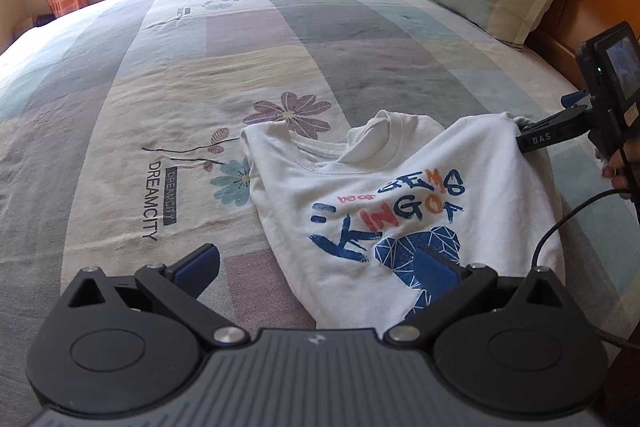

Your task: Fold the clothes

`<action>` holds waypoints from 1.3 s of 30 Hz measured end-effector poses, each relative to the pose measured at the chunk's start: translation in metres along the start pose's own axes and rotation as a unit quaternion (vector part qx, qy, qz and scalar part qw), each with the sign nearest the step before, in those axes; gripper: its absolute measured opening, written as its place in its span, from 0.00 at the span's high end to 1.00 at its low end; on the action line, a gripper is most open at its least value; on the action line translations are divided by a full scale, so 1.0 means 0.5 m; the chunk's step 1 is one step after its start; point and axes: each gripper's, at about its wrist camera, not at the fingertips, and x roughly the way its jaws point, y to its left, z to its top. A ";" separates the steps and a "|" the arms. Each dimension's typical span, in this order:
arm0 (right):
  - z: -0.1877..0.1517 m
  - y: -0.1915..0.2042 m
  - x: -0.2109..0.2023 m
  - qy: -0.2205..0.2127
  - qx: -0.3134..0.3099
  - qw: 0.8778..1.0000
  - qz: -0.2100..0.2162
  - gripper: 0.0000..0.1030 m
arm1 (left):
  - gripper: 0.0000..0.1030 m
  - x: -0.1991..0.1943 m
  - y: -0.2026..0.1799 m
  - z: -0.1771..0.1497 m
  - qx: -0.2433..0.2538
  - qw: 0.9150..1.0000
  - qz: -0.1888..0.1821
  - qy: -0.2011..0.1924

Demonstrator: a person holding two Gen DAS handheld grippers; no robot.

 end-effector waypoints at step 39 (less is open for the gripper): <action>-0.201 -0.144 0.008 0.069 0.186 0.980 0.005 0.00 | 0.01 0.024 -0.052 -0.003 0.018 0.999 0.015 0.037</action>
